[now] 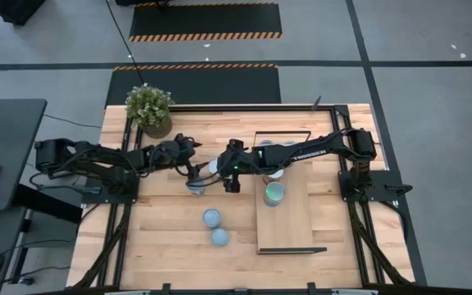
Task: Pick and place cans onto a shelf
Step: Put the canned oranges on the shelf
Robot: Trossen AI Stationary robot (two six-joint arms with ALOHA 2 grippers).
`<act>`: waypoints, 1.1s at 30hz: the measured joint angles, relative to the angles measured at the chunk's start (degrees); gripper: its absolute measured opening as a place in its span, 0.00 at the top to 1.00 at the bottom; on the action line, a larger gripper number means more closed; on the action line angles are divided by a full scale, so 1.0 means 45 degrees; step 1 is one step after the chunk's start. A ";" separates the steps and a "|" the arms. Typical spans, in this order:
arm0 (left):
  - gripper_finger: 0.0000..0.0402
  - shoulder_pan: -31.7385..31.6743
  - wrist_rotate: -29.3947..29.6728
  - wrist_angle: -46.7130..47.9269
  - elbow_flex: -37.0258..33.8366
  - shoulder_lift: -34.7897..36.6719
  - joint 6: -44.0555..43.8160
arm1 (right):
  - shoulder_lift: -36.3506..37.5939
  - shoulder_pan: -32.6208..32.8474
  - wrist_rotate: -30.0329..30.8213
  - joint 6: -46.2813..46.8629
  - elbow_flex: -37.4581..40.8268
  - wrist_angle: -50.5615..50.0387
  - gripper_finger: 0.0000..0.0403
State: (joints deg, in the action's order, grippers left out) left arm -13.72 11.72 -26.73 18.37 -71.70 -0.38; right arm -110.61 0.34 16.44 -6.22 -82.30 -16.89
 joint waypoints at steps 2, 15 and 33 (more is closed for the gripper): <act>0.03 0.0065 -0.0013 -0.0414 0.0000 -0.0196 0.0042 | 0.0000 -0.0089 0.0077 0.0053 0.0000 -0.0349 0.01; 0.03 0.0102 -0.0513 -0.1499 0.0000 -0.0913 0.0508 | 0.0000 -0.0371 -0.0830 0.1010 0.0107 -0.1002 0.01; 0.03 0.0107 -0.1340 -0.2308 0.0000 -0.0913 0.0586 | -0.0360 -0.0511 -0.2197 0.1691 0.0265 -0.0629 0.01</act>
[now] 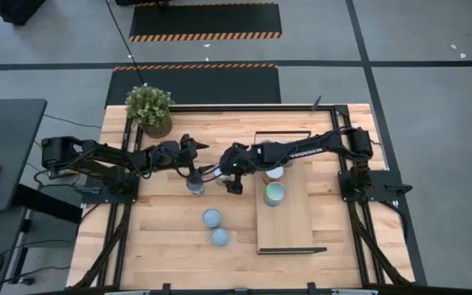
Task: Pick and place cans onto a shelf
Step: Put the canned oranges on the shelf
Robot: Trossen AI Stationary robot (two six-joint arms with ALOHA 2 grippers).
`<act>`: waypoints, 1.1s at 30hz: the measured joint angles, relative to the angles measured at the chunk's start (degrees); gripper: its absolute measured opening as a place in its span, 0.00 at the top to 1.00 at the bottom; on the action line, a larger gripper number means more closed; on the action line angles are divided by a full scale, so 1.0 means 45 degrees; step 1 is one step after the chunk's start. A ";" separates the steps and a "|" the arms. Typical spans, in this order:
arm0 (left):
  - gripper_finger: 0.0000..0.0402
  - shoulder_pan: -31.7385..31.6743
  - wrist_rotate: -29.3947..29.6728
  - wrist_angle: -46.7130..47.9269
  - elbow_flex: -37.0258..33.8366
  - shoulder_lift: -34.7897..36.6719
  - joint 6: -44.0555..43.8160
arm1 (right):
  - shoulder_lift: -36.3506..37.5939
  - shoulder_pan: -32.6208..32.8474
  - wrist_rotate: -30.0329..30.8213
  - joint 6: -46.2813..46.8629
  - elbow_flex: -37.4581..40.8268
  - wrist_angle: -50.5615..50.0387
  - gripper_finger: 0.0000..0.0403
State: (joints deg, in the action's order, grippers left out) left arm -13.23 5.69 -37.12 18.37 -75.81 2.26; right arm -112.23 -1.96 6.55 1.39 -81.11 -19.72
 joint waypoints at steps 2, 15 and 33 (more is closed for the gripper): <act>0.03 -0.0003 -0.0001 0.0071 0.0000 0.0000 0.0004 | -0.0319 -0.0016 -0.0083 -0.0165 -0.0013 0.0519 0.01; 0.03 0.0165 0.0000 0.0421 0.0010 0.0005 0.0002 | -0.0877 -0.0133 -0.0047 -0.0593 -0.0052 0.0948 0.11; 0.03 0.0146 0.0239 0.0989 0.0005 0.0131 -0.0074 | 0.2724 0.0563 -0.0045 0.0233 -0.0052 -0.1215 0.18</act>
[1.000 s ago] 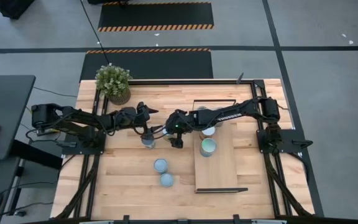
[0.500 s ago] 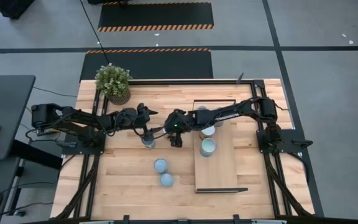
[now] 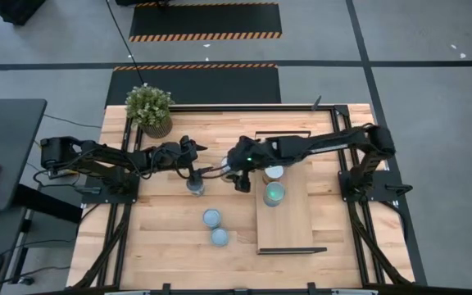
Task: Pick and place cans onto a shelf
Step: Put the canned oranges on the shelf
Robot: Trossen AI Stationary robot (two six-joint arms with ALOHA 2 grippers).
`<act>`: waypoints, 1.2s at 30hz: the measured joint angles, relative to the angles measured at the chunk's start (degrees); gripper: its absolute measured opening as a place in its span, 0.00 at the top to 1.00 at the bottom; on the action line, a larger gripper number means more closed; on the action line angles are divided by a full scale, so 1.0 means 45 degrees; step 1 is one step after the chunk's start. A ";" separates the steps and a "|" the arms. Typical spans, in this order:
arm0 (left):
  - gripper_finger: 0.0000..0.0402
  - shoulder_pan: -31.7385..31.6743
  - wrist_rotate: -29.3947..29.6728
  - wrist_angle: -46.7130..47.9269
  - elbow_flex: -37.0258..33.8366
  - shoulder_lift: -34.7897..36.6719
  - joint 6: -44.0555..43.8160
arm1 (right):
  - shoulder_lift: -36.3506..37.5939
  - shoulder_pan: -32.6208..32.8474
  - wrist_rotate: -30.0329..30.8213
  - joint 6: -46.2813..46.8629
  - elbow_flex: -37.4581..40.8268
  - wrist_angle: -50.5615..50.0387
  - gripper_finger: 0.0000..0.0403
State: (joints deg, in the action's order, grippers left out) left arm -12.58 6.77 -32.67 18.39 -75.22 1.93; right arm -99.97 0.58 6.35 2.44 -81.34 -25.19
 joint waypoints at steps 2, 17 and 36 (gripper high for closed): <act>0.03 0.0000 -0.0001 -0.0003 0.0000 0.0000 -0.0004 | 0.0547 0.0275 0.0003 0.0114 0.0000 -0.0362 0.19; 0.03 0.0107 0.0001 -0.0010 0.0000 0.0000 -0.0319 | 0.3778 0.3095 0.2545 0.3418 0.0000 -0.5307 0.18; 0.03 0.0282 -0.1234 0.1903 0.1638 -0.0005 -0.1369 | 0.5453 0.6068 0.4716 1.0378 0.1734 -0.9822 0.18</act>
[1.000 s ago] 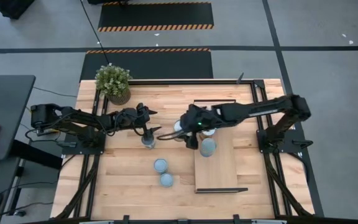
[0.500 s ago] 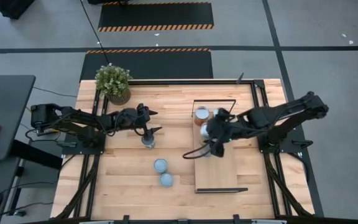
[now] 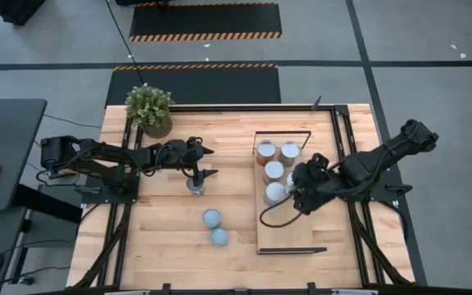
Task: Pick and place cans onto a shelf
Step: Put the canned oranges on the shelf
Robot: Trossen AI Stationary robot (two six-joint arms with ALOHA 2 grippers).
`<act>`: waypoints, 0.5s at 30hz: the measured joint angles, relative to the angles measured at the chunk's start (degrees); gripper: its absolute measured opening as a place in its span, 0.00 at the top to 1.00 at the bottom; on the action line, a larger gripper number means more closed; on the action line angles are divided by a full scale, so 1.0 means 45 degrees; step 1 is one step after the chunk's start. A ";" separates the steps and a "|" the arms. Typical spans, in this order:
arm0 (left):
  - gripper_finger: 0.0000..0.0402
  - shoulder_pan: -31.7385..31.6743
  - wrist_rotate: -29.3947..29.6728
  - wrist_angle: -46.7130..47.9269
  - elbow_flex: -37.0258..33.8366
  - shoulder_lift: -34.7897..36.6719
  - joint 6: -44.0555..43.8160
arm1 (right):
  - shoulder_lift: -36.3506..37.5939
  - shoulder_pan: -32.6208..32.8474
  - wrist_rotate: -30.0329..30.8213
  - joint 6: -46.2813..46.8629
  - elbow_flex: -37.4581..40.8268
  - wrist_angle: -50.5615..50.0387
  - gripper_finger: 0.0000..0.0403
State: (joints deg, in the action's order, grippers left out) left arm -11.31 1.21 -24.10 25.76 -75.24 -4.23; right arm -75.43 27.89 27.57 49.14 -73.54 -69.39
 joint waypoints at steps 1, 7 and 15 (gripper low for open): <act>0.03 0.0000 0.0000 0.0010 0.0045 0.0000 0.0057 | 0.0141 0.0164 0.0117 0.0285 0.0137 -0.0006 0.18; 0.03 0.0000 0.0005 -0.0002 0.0226 0.0000 0.0172 | 0.0571 0.0859 0.0446 0.2061 0.1173 0.0037 0.18; 0.03 -0.0012 0.0005 0.0006 0.0227 0.0000 0.0190 | 0.0553 0.1135 0.0889 0.3002 0.3346 0.1771 0.18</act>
State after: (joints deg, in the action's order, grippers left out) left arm -11.37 1.23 -24.08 26.79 -75.24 -3.38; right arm -72.95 32.99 31.57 62.65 -58.48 -61.42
